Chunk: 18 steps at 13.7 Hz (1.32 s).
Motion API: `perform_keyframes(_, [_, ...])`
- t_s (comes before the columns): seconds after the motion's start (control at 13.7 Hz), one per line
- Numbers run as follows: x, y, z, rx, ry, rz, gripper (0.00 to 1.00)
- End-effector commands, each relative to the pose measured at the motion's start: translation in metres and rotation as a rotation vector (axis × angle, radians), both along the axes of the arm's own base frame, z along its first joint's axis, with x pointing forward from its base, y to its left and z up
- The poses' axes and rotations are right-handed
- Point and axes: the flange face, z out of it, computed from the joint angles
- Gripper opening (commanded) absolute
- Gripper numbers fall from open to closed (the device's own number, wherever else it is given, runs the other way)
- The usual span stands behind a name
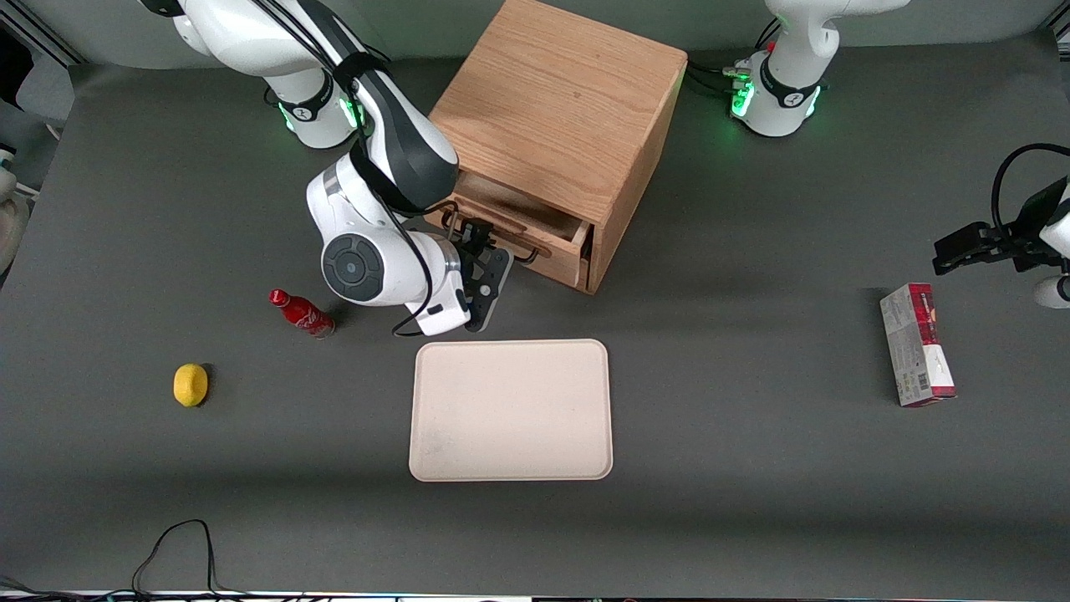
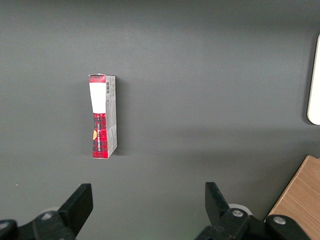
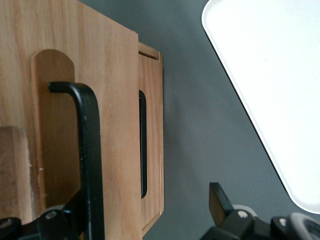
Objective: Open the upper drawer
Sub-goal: 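Pull the handle with the right gripper, sliding the drawer out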
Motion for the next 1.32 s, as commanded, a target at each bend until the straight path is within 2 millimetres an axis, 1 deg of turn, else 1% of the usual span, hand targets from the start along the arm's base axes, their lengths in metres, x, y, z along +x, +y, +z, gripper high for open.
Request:
perform_keyframes(0.0, [0.005,0.001,0.011,0.037,-0.015,0.011,1.0])
perform_keyframes(0.37, [0.008,0.001,0.006,0.037,-0.019,0.005,1.0])
perform_keyframes(0.44, [0.01,0.002,0.007,0.039,-0.024,0.003,1.0])
perform_keyframes(0.66, [0.015,0.003,0.004,0.04,-0.034,-0.005,1.0])
perform_keyframes(0.73, [0.017,0.005,0.006,0.045,-0.044,-0.01,1.0])
perform_keyframes(0.8, [0.021,0.004,0.004,0.044,-0.047,-0.015,1.0])
perform_keyframes(0.88, [0.027,0.0,0.006,0.046,-0.053,-0.029,1.0])
perform_keyframes(0.95, [0.031,-0.001,0.005,0.046,-0.055,-0.035,1.0])
perform_keyframes(1.02, [0.033,0.0,0.005,0.048,-0.059,-0.036,1.0])
perform_keyframes(1.24, [0.041,-0.009,0.003,0.05,-0.063,-0.056,1.0])
